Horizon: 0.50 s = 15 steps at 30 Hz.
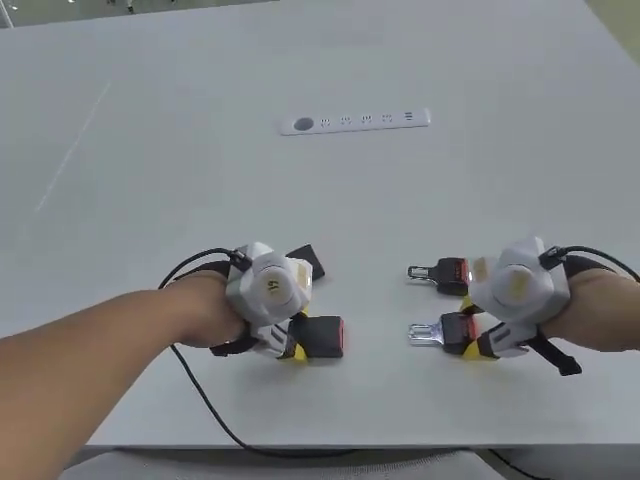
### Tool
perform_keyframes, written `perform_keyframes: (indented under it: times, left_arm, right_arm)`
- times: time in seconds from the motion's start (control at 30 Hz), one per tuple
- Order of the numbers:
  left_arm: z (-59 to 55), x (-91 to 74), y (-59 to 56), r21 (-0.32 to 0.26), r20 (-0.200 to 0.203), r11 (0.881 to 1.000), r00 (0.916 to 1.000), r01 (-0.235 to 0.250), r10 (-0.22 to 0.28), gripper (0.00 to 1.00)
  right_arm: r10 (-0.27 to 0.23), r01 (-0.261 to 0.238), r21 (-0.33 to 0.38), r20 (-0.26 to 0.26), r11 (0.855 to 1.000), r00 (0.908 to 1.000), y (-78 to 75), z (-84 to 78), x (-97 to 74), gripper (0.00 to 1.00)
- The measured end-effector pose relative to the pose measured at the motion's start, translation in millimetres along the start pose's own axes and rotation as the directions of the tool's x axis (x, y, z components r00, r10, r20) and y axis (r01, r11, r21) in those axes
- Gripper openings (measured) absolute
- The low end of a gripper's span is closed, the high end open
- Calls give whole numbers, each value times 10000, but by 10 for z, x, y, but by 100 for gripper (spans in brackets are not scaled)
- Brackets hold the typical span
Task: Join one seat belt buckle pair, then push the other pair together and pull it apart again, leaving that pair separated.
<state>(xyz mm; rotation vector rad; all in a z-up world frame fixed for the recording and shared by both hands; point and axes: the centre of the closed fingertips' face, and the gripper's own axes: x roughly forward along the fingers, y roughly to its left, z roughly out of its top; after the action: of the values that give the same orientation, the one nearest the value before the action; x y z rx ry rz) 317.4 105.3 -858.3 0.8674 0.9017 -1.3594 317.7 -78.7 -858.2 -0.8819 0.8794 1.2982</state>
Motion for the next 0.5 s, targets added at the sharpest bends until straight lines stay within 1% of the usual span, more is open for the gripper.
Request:
perform_keyframes:
  times: [0.03,0.23,0.5]
  left_arm:
    - [-1,0,1,2,-9,10000,10000,-2,2,33]
    - [3,-1,-4,-11,-68,10000,10000,-47,47,33]
    - [4,-6,-5,6,-134,10000,9999,-46,46,33]
  right_arm:
    - [-9,9,10,40,10000,10000,2,16,8,33]
    - [-67,66,31,264,10000,9996,19,236,109,33]
    - [-73,73,-5,568,10000,9984,85,507,228,33]
